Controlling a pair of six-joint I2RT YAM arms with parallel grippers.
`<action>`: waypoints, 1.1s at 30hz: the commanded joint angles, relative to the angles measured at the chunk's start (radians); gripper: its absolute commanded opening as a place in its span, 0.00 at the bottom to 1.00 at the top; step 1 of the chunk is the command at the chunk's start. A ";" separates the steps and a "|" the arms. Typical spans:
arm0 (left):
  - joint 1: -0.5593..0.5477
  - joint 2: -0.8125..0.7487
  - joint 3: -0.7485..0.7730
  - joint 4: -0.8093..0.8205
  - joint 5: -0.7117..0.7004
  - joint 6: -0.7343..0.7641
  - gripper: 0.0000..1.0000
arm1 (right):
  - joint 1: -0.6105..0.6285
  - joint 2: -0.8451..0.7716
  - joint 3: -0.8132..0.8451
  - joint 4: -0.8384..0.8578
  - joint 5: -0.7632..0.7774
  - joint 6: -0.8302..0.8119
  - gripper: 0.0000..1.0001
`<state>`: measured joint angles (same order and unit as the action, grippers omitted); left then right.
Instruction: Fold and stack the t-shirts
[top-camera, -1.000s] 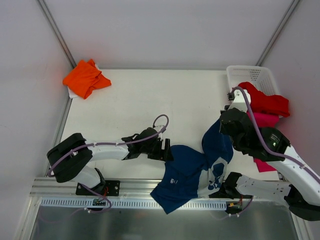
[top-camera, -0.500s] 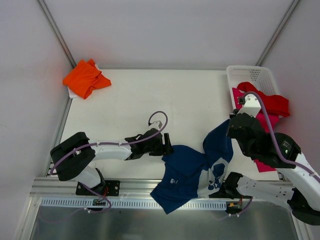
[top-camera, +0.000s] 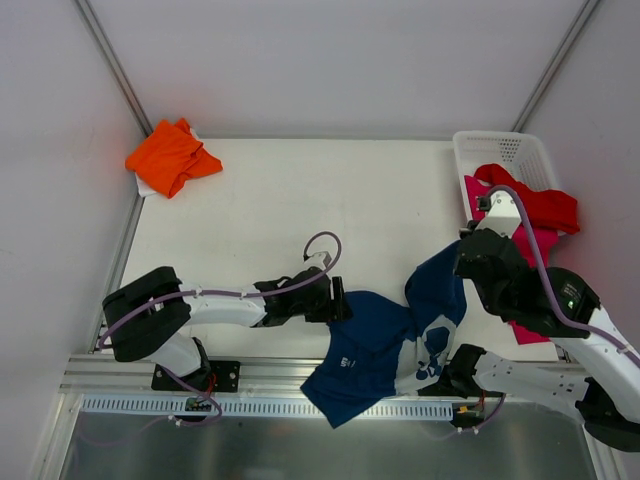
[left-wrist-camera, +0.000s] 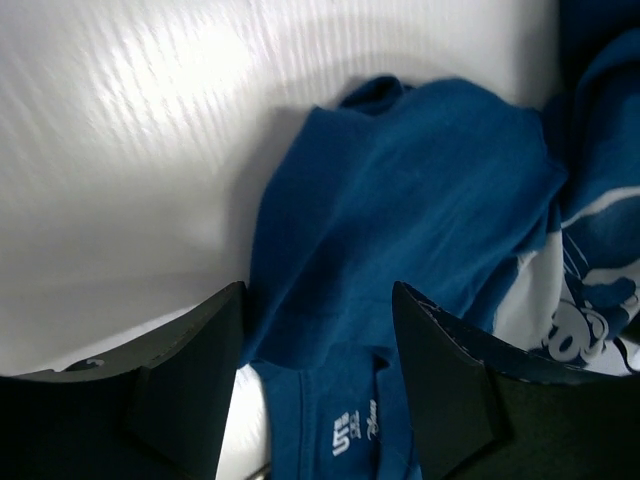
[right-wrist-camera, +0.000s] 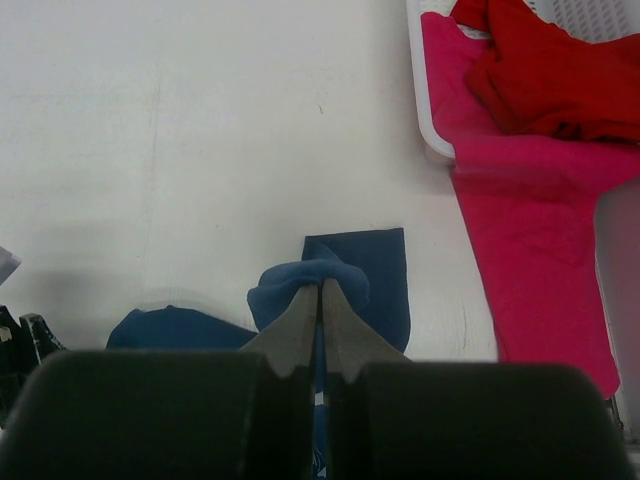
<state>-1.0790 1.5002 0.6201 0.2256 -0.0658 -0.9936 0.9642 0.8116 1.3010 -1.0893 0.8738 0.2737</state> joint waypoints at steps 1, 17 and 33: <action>-0.044 -0.034 -0.017 -0.018 0.018 -0.048 0.60 | -0.004 -0.015 -0.011 -0.001 0.027 0.021 0.00; -0.061 -0.049 -0.046 -0.074 -0.045 -0.057 0.44 | -0.004 0.009 -0.019 0.000 0.005 0.045 0.00; -0.061 -0.037 -0.019 -0.115 -0.063 -0.053 0.08 | -0.004 0.012 -0.035 -0.001 -0.002 0.058 0.00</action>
<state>-1.1328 1.4681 0.5720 0.1516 -0.0906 -1.0496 0.9638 0.8200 1.2659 -1.0904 0.8719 0.3138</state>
